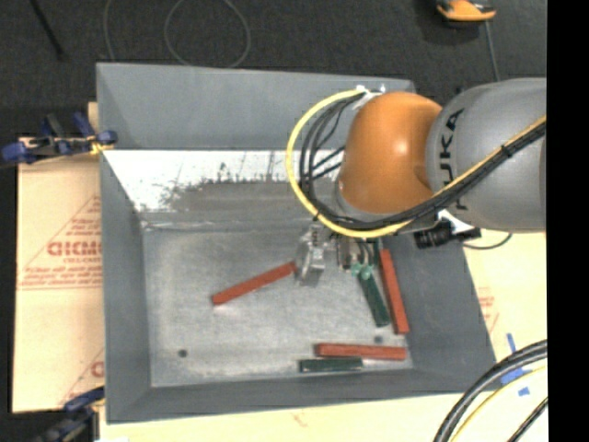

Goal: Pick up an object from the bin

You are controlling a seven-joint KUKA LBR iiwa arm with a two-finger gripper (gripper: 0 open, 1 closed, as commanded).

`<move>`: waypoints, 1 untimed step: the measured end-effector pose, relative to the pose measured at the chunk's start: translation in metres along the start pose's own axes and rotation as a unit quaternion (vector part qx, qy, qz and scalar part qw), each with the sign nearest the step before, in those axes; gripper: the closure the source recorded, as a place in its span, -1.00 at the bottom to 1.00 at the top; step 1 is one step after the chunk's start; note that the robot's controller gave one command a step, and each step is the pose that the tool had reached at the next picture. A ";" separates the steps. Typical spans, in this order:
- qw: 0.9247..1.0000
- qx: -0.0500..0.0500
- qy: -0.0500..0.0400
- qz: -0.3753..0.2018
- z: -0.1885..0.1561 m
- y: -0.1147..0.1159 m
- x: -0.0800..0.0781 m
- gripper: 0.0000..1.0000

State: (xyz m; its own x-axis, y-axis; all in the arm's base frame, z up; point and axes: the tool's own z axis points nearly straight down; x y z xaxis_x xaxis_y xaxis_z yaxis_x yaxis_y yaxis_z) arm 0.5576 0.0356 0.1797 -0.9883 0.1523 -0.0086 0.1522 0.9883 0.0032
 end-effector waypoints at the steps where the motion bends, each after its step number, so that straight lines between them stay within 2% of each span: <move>1: 1.000 0.000 0.003 0.001 0.005 0.000 0.000 -1.00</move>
Offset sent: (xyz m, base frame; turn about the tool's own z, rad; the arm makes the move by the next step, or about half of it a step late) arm 0.0000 0.0000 0.0000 0.0000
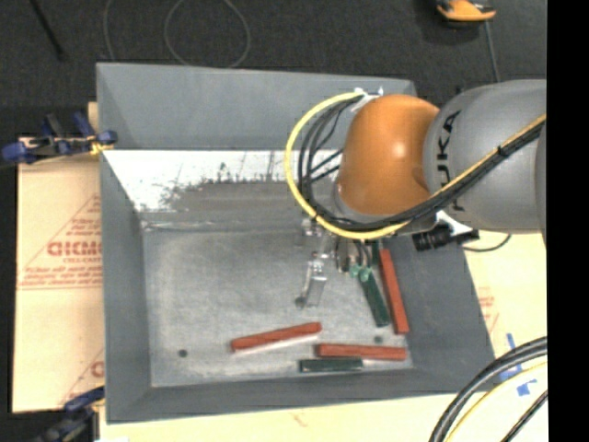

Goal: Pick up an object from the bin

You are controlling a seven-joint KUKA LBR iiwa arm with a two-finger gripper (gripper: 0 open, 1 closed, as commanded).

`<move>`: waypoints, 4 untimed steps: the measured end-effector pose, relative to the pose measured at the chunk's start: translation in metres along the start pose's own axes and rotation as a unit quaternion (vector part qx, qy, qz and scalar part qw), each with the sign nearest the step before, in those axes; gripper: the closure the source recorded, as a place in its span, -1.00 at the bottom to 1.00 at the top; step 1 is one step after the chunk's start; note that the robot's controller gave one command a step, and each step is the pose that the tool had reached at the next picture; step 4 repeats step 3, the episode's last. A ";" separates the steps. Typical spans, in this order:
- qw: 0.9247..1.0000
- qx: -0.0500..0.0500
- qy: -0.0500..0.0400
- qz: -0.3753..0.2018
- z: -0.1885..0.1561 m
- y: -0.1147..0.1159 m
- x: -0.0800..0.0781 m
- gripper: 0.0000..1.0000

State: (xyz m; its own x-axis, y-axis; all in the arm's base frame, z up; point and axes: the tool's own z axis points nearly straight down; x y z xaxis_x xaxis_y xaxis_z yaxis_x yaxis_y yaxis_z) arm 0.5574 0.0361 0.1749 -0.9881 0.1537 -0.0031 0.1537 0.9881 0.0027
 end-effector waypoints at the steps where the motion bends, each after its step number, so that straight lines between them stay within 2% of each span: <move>1: 0.999 0.001 0.000 -0.041 0.100 0.016 0.082 -1.00; 2: 0.999 0.000 0.000 -0.040 0.098 0.017 0.082 1.00; 3: 0.998 -0.001 -0.004 -0.070 -0.036 0.047 0.066 1.00; 4: 0.998 -0.001 -0.004 -0.070 -0.036 0.047 0.066 1.00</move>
Offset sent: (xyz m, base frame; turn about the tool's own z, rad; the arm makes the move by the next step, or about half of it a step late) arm -0.0790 0.0297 -0.0987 -0.0835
